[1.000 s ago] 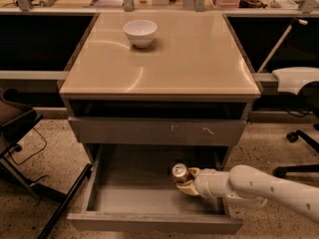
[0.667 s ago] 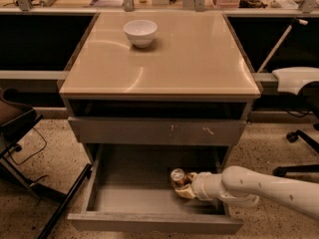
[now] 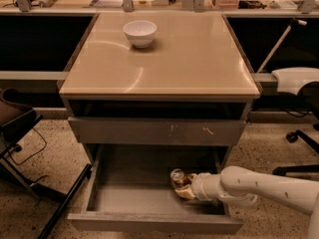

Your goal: Place orange can into middle drawer

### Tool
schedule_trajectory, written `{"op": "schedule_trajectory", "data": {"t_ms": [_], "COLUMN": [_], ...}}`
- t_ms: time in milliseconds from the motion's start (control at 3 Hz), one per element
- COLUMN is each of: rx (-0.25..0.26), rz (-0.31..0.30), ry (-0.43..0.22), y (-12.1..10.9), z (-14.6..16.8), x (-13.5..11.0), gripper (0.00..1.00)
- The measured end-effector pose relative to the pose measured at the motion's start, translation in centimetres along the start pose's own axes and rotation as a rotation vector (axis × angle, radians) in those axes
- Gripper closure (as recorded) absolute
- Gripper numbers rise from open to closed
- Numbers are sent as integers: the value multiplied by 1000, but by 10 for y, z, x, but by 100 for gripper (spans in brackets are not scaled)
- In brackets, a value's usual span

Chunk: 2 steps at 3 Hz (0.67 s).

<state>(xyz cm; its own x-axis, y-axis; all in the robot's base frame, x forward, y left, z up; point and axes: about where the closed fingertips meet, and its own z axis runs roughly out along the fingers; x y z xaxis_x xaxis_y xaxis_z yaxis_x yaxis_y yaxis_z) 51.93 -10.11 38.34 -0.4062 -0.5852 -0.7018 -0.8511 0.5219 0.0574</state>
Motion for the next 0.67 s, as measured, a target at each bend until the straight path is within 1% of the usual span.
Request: {"op": "schedule_trajectory", "data": {"t_ms": [667], "rx": [0], "rz": [0], "ry": [0], "y": [0], "z": [0], "x": [0], "gripper": [35]}}
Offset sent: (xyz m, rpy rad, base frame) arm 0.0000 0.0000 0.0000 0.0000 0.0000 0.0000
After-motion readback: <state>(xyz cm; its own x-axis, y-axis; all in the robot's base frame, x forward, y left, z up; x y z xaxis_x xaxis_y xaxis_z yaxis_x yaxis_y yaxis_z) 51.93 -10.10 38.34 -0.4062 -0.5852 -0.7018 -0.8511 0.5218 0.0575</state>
